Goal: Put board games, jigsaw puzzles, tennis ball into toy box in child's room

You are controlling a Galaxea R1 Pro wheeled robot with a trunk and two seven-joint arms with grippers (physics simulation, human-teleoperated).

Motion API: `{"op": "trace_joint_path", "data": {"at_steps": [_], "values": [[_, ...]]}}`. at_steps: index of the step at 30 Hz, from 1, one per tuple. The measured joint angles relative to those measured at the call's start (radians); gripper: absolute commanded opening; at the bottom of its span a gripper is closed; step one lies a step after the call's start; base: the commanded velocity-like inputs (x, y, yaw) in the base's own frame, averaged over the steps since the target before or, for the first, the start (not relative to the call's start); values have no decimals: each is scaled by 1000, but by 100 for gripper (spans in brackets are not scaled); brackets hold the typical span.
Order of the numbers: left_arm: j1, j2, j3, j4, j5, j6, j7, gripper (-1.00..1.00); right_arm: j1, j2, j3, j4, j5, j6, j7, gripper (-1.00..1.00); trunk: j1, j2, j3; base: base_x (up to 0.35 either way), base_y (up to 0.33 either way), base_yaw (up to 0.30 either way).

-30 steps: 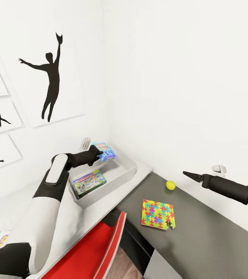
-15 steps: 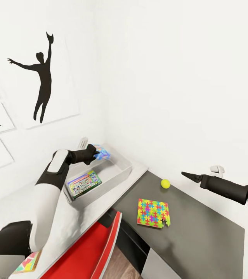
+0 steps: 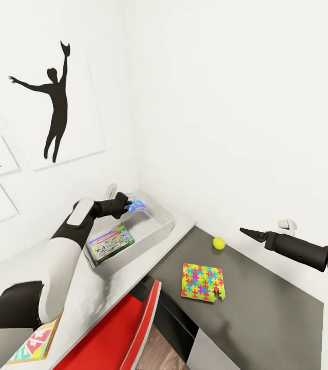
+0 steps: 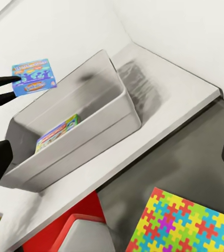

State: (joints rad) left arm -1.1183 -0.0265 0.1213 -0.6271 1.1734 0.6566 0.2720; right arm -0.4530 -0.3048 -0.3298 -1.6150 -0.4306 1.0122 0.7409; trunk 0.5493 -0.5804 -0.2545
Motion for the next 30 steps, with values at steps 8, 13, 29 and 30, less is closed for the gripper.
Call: {"op": "trace_joint_path", "data": {"at_steps": [8, 13, 29, 30], "values": [[-8, -1, -1, 44, -79, -15, -47, -100, 0, 0, 1, 0, -1, 0, 0, 100, 0, 0, -11, 0, 0, 0], [-5, -2, -1, 50, -114, -18, -59, -100, 0, 1, 3, 0, -1, 0, 0, 100, 0, 0, -19, 0, 0, 0], [-2, -3, -3, 53, -137, -17, -117, -100, 0, 1, 5, 0, -1, 1, 0, 100, 0, 0, -45, 0, 0, 0], [-2, -4, -3, 53, -137, -15, -120, -100, 0, 0, 5, 0, -1, 1, 0, 100, 0, 0, -47, 0, 0, 0]]}}
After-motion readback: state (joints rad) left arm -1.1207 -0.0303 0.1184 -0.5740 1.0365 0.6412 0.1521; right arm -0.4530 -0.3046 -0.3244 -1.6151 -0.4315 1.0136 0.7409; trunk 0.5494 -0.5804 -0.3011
